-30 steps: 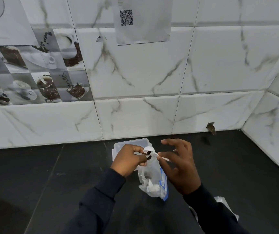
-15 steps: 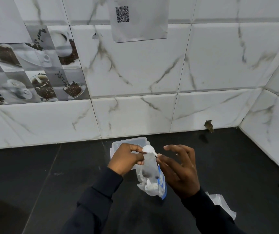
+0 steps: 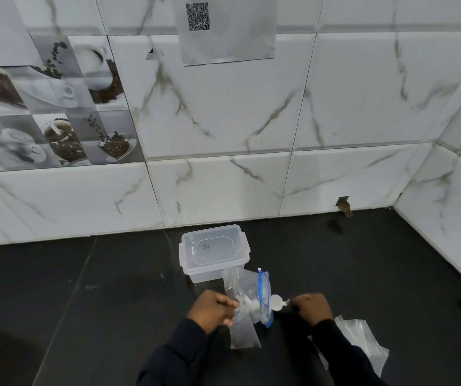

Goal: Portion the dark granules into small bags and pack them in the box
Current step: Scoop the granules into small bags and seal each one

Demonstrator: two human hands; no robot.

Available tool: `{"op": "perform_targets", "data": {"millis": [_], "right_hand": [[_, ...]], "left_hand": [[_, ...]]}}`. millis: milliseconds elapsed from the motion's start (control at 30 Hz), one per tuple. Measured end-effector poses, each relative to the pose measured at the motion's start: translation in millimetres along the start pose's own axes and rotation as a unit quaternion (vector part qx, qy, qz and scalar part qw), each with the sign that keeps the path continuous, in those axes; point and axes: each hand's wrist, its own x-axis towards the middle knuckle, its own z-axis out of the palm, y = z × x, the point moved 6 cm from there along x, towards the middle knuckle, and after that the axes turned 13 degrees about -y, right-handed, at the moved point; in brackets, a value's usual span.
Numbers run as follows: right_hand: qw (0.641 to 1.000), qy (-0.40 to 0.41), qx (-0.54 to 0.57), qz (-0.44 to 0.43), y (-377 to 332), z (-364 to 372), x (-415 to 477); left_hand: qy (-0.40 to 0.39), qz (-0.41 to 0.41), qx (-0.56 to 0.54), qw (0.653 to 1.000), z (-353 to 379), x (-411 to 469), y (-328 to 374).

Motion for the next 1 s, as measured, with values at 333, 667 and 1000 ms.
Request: {"op": "perform_targets", "data": {"millis": [333,667,1000], "right_hand": [[0.806,-0.149,0.565,0.096,-33.4,31.6,30.2],[0.86,-0.018,0.509,0.022,-50.3,33.2,47.4],[0.943,-0.061,0.323,-0.052,-43.9,-1.9,40.4]], "left_hand": [[0.011,-0.025,-0.088,0.996,-14.4,12.0,-39.9],[0.004,-0.018,-0.137,0.99,-17.3,2.2,-56.1],[0.031,0.029,-0.129,0.991,-28.7,-33.0,-43.3]]}}
